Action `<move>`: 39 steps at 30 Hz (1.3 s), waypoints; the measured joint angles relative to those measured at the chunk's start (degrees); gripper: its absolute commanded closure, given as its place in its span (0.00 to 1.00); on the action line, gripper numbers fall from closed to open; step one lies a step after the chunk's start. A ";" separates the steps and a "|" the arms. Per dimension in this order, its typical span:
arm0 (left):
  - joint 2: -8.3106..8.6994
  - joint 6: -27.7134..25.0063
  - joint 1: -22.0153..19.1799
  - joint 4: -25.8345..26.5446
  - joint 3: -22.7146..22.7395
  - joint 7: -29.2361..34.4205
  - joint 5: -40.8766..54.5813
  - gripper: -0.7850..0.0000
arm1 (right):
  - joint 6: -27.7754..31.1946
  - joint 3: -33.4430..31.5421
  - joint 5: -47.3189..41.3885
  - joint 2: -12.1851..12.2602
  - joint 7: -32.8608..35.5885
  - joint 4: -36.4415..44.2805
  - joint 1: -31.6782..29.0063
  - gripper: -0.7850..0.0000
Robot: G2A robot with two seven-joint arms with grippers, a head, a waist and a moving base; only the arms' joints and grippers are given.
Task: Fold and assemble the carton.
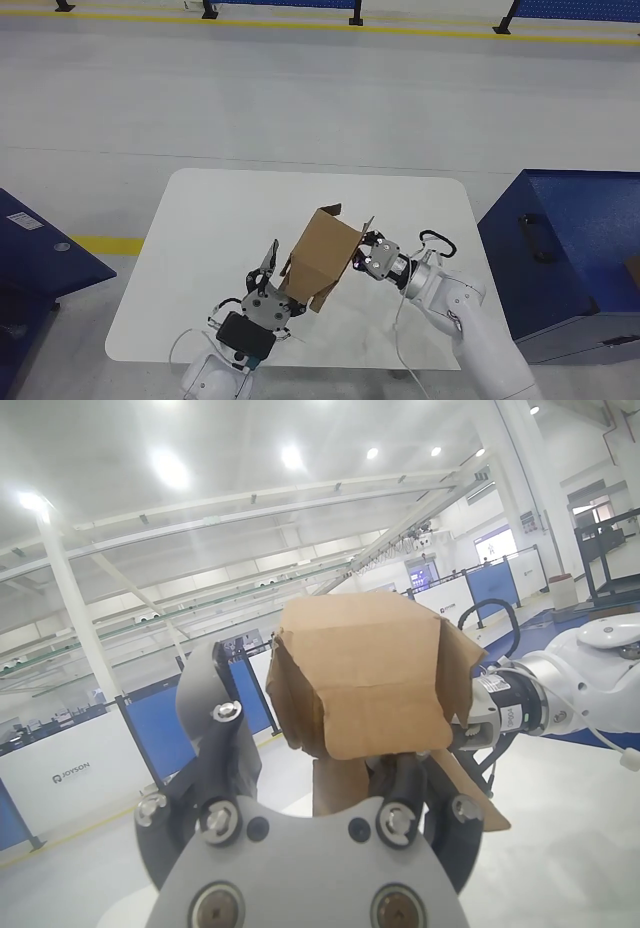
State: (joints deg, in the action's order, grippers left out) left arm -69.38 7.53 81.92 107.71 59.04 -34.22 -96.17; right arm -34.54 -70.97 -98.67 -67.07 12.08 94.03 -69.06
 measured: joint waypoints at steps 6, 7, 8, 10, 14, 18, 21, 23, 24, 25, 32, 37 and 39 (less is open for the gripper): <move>-0.14 -0.44 0.59 -0.10 0.76 1.00 -0.11 0.68 | 0.19 -0.13 1.20 -0.08 0.40 0.04 -0.12 1.00; -0.18 -0.48 0.59 -0.17 0.77 1.13 -0.05 0.74 | 0.20 -0.16 1.17 -0.11 0.47 0.07 -0.13 1.00; -0.23 -0.49 0.59 -0.24 0.78 1.22 0.00 0.78 | 0.22 -0.19 1.13 -0.13 0.51 0.09 -0.13 1.00; -0.34 -0.55 0.62 -0.32 0.80 1.43 0.35 0.79 | 0.28 -0.22 1.06 -0.18 0.55 0.14 -0.15 1.00; -0.50 -0.89 0.76 -0.27 1.14 1.40 1.26 0.90 | 0.49 -0.20 1.30 -0.28 0.61 0.10 -0.20 1.00; -0.59 -1.31 1.03 -0.17 1.65 1.33 1.55 1.00 | 0.84 -0.10 2.53 -0.35 0.81 -0.21 -0.14 1.00; -0.67 -1.53 1.04 -0.38 1.88 1.45 1.32 1.00 | 0.91 -0.07 3.60 -0.39 1.01 -0.41 0.08 0.65; -0.73 -1.74 1.04 -0.38 1.94 1.51 1.29 1.00 | 1.03 -0.13 4.14 -0.40 1.09 -0.37 0.18 0.00; -0.76 -1.87 1.04 -0.37 2.01 1.51 1.20 1.00 | 1.29 -0.26 4.52 -0.41 0.98 -0.36 0.27 0.00; -0.78 -1.92 1.05 -0.35 2.09 1.51 1.09 1.00 | 1.52 -0.38 4.83 -0.41 0.95 -0.36 0.36 0.00; -0.80 -3.15 1.55 -0.12 3.33 1.46 1.47 1.00 | 4.96 -4.84 7.56 0.02 1.04 -3.16 0.79 0.00; -0.75 -8.83 2.33 -0.06 4.06 3.51 6.92 1.00 | 7.15 -9.02 11.51 0.59 1.83 -4.08 1.16 0.00; -0.74 -10.81 2.38 -0.01 4.12 4.05 8.93 1.00 | 7.05 -8.83 10.73 0.58 1.81 -4.05 1.16 0.00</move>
State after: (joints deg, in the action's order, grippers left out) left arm -70.12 -3.28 84.30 107.71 63.17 -30.17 -87.24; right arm -27.49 -79.80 -87.94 -66.49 13.89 89.98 -67.90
